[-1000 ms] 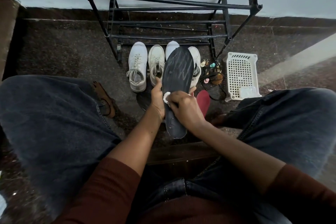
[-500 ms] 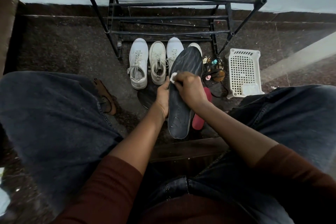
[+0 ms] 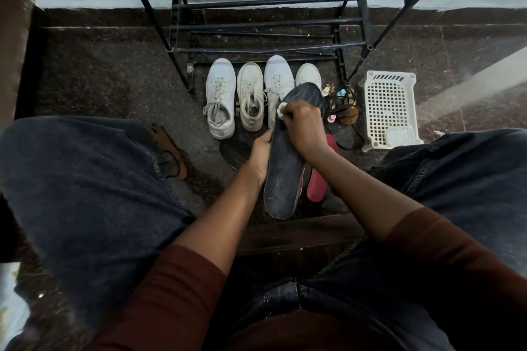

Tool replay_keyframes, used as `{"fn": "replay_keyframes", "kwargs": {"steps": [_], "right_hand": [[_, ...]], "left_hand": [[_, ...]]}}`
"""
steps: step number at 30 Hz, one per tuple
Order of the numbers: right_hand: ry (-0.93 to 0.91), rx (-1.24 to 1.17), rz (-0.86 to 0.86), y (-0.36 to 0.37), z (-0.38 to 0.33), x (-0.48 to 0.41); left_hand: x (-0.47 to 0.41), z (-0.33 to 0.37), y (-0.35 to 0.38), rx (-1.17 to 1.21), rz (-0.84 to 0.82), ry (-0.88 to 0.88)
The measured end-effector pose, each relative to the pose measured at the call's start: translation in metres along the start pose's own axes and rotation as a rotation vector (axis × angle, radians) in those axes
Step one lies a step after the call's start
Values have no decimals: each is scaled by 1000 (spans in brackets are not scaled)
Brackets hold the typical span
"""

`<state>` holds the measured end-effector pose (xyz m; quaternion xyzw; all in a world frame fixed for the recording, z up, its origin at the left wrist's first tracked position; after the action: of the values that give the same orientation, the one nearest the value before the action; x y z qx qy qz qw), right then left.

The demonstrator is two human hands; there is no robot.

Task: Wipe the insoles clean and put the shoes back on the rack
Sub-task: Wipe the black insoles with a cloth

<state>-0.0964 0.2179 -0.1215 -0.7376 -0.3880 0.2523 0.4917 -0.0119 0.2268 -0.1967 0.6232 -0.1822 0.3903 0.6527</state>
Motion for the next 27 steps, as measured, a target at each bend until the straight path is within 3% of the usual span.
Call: {"fn": "replay_keyframes", "kwargs": {"steps": [10, 16, 22, 25, 27], "right_hand": [[-148, -87, -83, 6, -17, 44], [-101, -20, -30, 7, -10, 20], [9, 32, 13, 4, -1, -6], [-71, 21, -23, 9, -10, 6], [-131, -25, -61, 13, -17, 21]], "left_hand": [[-10, 11, -12, -19, 5, 80], [-9, 6, -1, -11, 19, 98], [3, 6, 7, -120, 14, 33], [4, 19, 2, -381, 81, 118], [5, 22, -3, -428, 108, 150]]}}
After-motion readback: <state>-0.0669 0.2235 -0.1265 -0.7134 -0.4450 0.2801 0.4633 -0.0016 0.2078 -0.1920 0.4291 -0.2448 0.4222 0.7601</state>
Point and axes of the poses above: each hand's wrist, its own x-axis away from the middle knuckle, its own y-axis out of the palm, z = x × y, the point moved 7 cm from there along -x, towards the middle knuckle, and after that the axes turned 10 degrees about x, right-handed, at the moved point
